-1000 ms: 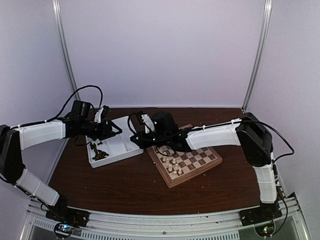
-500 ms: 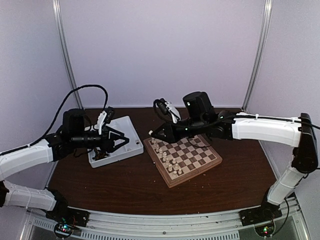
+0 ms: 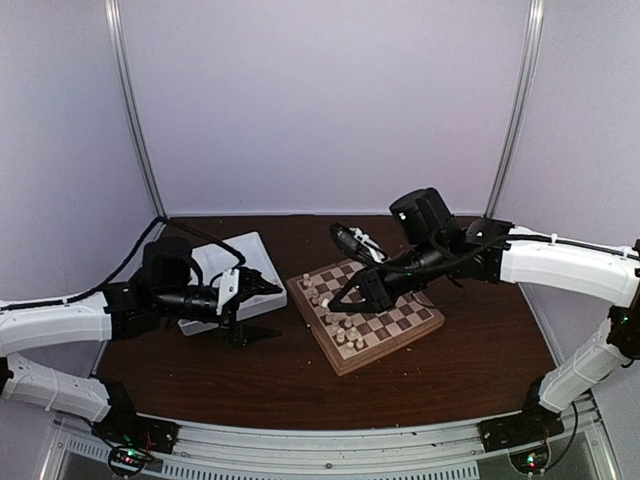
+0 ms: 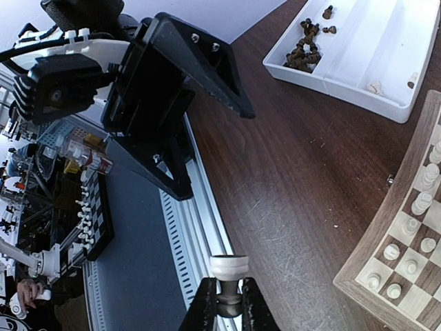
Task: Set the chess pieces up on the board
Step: Place the chess piece on the chessboard.
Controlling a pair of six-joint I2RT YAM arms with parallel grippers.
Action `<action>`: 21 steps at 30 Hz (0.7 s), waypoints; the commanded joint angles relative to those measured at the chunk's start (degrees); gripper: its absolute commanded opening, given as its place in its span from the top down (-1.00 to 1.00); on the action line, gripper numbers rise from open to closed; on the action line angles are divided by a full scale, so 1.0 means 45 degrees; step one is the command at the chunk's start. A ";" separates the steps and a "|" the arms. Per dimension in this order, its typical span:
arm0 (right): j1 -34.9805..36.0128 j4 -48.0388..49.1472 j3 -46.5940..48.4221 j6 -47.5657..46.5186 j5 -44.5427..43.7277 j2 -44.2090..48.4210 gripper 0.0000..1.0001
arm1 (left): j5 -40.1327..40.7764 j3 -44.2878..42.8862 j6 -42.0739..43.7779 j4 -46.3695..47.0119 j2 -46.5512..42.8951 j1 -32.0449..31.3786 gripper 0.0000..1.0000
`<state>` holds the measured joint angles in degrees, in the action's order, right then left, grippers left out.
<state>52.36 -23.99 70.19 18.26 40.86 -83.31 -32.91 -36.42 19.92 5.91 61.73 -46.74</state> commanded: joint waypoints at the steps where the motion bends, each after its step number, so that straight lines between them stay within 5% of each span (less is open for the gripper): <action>1: 0.0071 -0.0221 -0.0058 0.0037 0.0854 -0.0027 1.00 | 0.0156 -0.1009 0.1816 0.0219 0.1208 -0.0702 -0.59; 21: 0.0259 0.0721 0.0400 0.0550 0.1491 -0.1350 1.00 | -0.0324 -0.2233 0.2477 0.0459 0.2746 -0.1058 -0.33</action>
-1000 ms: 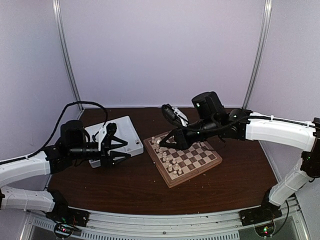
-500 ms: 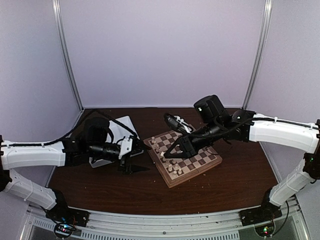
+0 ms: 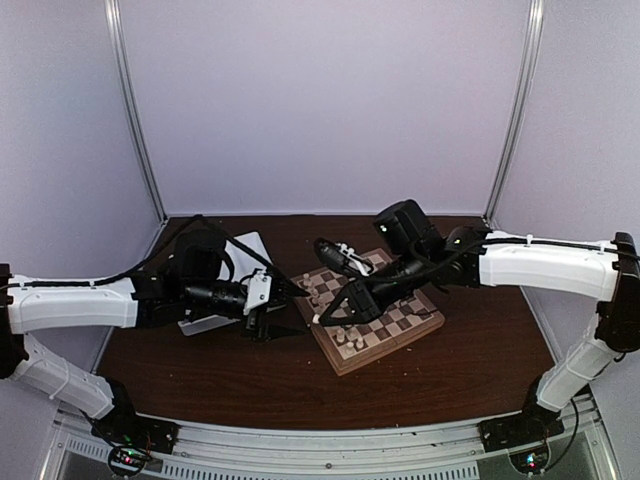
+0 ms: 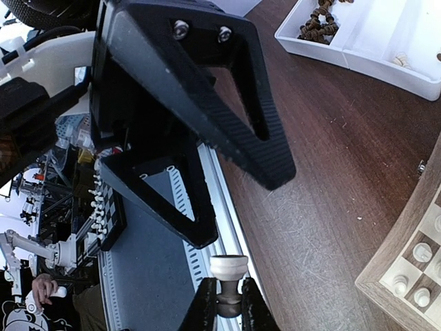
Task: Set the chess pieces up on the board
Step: Place the chess piece on the chessboard.
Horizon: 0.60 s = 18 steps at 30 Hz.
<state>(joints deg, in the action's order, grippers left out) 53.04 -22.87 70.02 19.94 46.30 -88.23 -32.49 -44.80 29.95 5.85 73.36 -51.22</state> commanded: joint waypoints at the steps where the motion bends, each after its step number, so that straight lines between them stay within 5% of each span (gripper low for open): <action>1: 0.0109 0.0476 0.0468 0.0204 0.0253 -0.0316 1.00 | -0.0485 -0.0384 0.0251 0.0477 0.0162 -0.0063 -0.30; 11: 0.0177 0.0915 0.0817 0.0528 0.0344 -0.0894 1.00 | -0.0903 -0.0418 0.0350 0.0205 0.0279 -0.0067 -0.26; 18: 0.0206 0.1155 0.1020 0.0633 0.0404 -0.1075 1.00 | -0.0866 -0.0453 0.0449 0.0119 0.0350 -0.0062 -0.02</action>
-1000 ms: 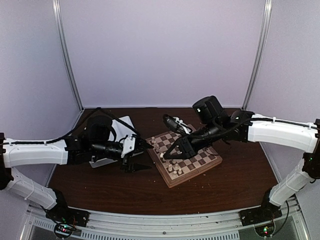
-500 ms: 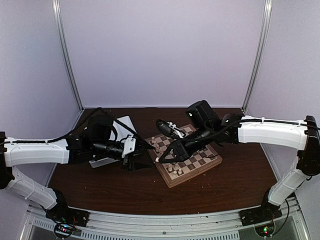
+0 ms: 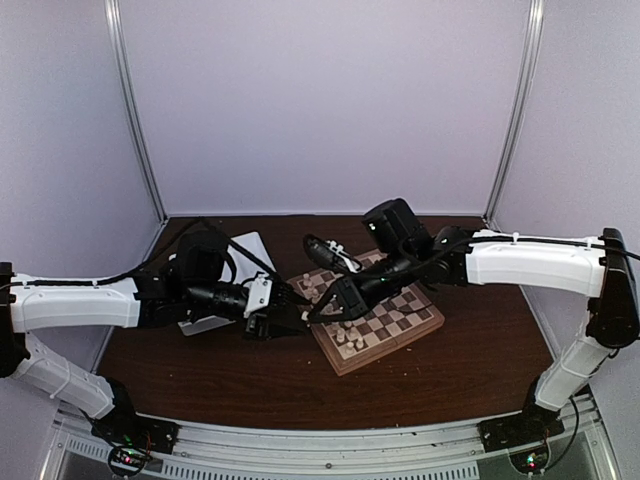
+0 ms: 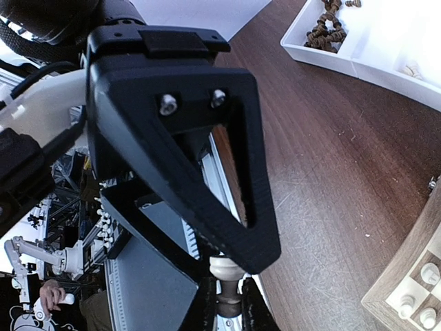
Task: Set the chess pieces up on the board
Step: Place the chess piece on the chessboard.
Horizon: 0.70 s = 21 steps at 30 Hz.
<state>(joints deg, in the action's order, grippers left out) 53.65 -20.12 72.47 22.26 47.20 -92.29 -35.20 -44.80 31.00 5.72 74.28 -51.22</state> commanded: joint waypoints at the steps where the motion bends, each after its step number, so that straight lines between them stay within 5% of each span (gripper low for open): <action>1: 0.0070 0.0560 0.0495 0.0156 0.0196 -0.0191 1.00 | -0.0264 -0.0463 0.0229 0.0123 0.0145 -0.0072 0.02; 8: 0.0070 0.0840 0.0452 0.0398 0.0171 -0.0262 1.00 | -0.0224 -0.0546 0.0217 0.0045 0.0119 -0.0064 0.44; 15: 0.0080 0.0903 0.0421 0.0491 0.0117 -0.0289 1.00 | -0.0113 -0.0548 0.0322 -0.0152 0.0008 -0.0076 0.65; 21: 0.0076 0.1004 0.0296 0.0556 -0.0084 -0.0094 0.72 | 0.0228 -0.0367 0.0053 0.0073 -0.0117 -0.0055 0.84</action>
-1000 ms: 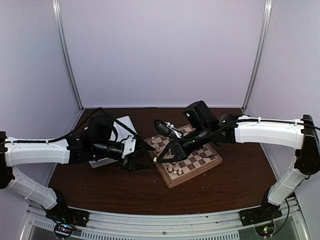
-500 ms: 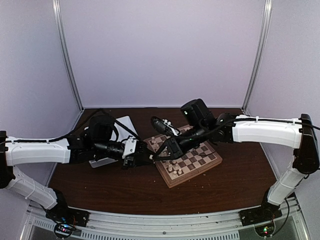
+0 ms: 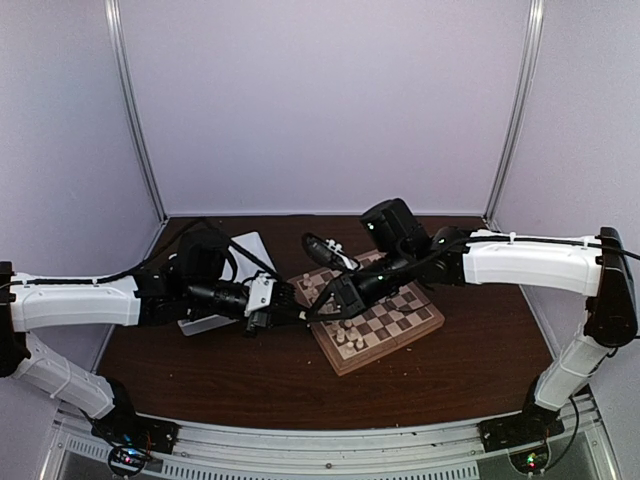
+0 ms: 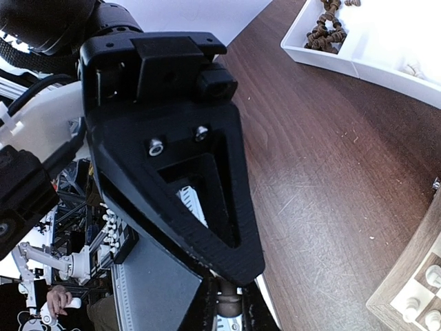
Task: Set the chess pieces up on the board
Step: Place the chess piece on the chessboard.
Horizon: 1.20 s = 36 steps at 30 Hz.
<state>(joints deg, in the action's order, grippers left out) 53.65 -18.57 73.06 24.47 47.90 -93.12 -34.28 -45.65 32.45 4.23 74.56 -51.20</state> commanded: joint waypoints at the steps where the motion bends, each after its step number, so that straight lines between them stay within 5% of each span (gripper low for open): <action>1: 0.0071 0.0724 0.0097 0.0094 -0.0284 0.0147 0.63 | 0.0128 -0.0187 -0.0486 0.0473 -0.0151 -0.0072 0.86; 5: 0.0072 0.1069 -0.0191 0.0186 -0.0594 0.0448 0.12 | 0.0499 -0.0025 -0.2047 0.1589 -0.0135 -0.0078 0.88; 10: 0.0046 0.2135 -0.0959 0.0826 -0.1818 0.1353 -0.12 | 0.1343 0.0451 -0.3702 0.3136 -0.0125 -0.0086 0.87; 17: 0.0031 0.5290 -0.2804 0.3313 -0.3090 0.2456 -0.06 | 0.1702 0.1148 -0.5173 0.5585 -0.0107 -0.0087 0.88; 36: 0.0050 0.5748 -0.3012 0.3912 -0.3352 0.2639 0.47 | 0.1466 0.1018 -0.5162 0.5677 -0.0062 -0.0104 0.87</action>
<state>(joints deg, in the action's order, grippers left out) 53.65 4.86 58.87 41.01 31.73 -80.60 -27.29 -40.91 9.45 27.03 74.56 -51.44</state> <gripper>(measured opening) 0.284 0.143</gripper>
